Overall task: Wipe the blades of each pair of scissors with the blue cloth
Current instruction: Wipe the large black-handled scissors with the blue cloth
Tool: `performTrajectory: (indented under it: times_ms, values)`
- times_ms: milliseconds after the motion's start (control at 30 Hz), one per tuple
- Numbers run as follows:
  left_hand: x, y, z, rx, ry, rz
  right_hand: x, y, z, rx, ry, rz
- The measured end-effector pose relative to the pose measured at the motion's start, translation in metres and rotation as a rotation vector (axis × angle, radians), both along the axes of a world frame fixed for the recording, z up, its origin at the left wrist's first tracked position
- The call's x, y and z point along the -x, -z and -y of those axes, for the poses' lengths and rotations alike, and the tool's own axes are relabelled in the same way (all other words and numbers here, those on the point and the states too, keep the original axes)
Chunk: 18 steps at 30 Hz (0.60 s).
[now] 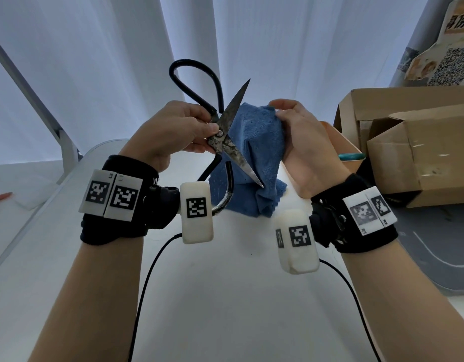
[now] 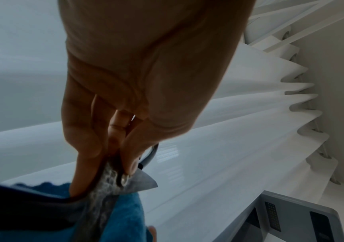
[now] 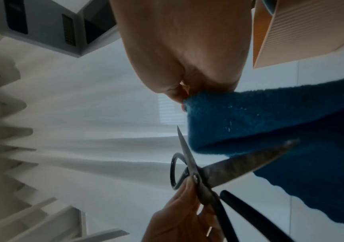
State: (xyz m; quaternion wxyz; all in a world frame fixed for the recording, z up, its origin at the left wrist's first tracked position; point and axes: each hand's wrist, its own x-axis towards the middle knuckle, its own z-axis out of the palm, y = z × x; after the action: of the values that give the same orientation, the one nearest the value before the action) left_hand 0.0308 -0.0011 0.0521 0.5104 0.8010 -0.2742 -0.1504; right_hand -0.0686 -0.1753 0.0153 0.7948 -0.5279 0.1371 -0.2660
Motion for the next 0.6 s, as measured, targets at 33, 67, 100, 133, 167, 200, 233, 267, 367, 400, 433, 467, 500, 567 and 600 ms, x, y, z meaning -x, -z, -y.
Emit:
performTrajectory:
  times_ms: [33, 67, 100, 133, 167, 200, 233, 267, 367, 400, 433, 467, 500, 567, 600]
  values:
    - [0.0, 0.0, 0.0, 0.0, 0.004, 0.0, 0.0, -0.001, 0.0, -0.047, -0.026, 0.016]
    - [0.001, 0.0, 0.0, 0.002, 0.008, 0.0, 0.001, -0.001, 0.0, -0.077, -0.061, 0.023]
    - [0.001, 0.0, 0.0, 0.005, 0.011, -0.001, 0.002, -0.002, 0.0, -0.082, -0.109, 0.025]
    - [0.002, -0.001, 0.0, 0.01, 0.014, -0.004, 0.004, -0.002, 0.0, -0.07, -0.173, 0.03]
    - [0.002, -0.001, 0.0, 0.014, 0.017, -0.006, 0.005, -0.001, 0.0, -0.055, -0.246, 0.042]
    - [0.002, -0.001, 0.0, 0.017, 0.019, -0.009, 0.007, -0.001, -0.001, -0.044, -0.313, 0.057]
    - [0.002, -0.002, 0.0, 0.018, 0.021, -0.01, 0.008, 0.0, -0.001, -0.035, -0.364, 0.066]
    - [0.002, -0.002, -0.001, 0.019, 0.023, -0.01, 0.008, 0.001, -0.001, -0.024, -0.39, 0.065]
    - [0.002, -0.001, -0.001, 0.021, 0.028, -0.008, 0.004, 0.005, -0.004, 0.011, -0.368, 0.026]
    - [0.003, -0.001, 0.0, 0.021, 0.031, -0.007, 0.003, 0.006, -0.005, 0.034, -0.346, 0.002]
    - [0.003, -0.001, 0.0, 0.021, 0.033, -0.008, 0.002, 0.007, -0.006, 0.062, -0.328, -0.028]
    - [0.003, -0.001, 0.0, 0.021, 0.034, -0.007, 0.002, 0.008, -0.008, 0.094, -0.318, -0.059]
    - [0.003, -0.001, 0.001, 0.022, 0.034, -0.006, 0.002, 0.009, -0.009, 0.129, -0.316, -0.087]
    - [0.004, -0.001, 0.003, 0.019, 0.036, 0.0, 0.002, 0.008, -0.013, 0.209, -0.304, -0.133]
    - [0.005, -0.001, 0.004, 0.017, 0.039, 0.002, 0.002, 0.007, -0.014, 0.243, -0.295, -0.152]
